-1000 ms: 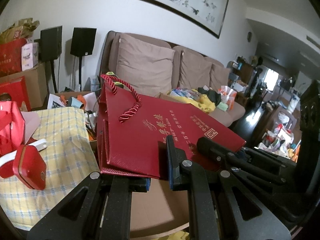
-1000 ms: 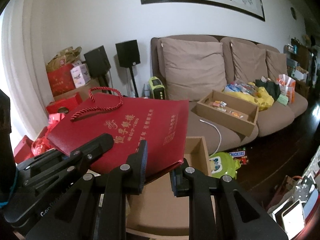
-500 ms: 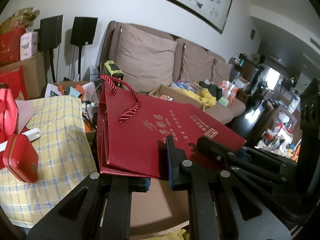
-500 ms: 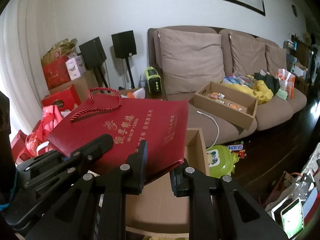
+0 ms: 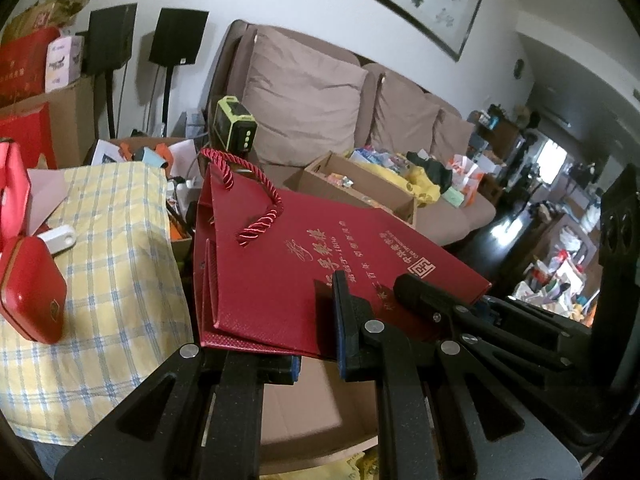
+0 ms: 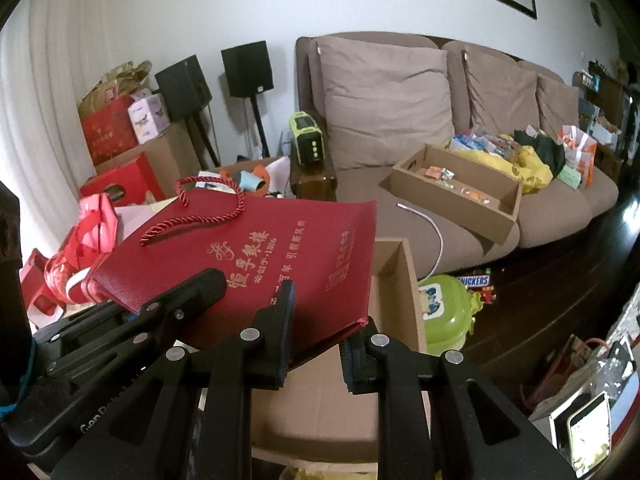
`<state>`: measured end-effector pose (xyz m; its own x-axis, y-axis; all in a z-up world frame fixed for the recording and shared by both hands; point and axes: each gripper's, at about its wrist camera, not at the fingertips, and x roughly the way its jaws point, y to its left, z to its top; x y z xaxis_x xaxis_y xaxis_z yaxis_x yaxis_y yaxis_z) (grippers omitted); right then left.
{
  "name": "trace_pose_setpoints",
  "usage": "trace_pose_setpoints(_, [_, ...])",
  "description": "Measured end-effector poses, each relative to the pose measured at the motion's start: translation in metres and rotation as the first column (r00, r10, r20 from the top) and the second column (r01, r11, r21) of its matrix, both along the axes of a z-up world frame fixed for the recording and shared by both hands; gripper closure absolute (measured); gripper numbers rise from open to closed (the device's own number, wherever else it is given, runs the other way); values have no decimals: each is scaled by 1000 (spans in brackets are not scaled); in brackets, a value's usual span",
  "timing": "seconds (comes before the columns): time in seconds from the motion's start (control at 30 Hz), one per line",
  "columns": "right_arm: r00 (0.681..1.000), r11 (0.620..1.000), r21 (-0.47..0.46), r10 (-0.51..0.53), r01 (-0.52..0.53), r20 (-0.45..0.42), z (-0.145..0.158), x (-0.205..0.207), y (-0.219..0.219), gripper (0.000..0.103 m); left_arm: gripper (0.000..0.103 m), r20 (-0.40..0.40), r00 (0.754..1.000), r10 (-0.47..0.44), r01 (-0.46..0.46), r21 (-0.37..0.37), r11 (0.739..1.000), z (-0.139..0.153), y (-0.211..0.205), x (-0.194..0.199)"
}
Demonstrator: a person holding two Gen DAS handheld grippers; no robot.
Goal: Organize objects
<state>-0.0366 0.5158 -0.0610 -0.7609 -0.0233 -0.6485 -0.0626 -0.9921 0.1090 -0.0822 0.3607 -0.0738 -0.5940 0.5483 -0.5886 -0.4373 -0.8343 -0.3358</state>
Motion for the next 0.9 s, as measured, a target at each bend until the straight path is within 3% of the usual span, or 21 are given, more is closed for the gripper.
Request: trace_pose_setpoints(0.9, [997,1000,9,9,-9,72,-20,-7,-1,84,91,67,998,8,-8,1,1000,-22,1,-5])
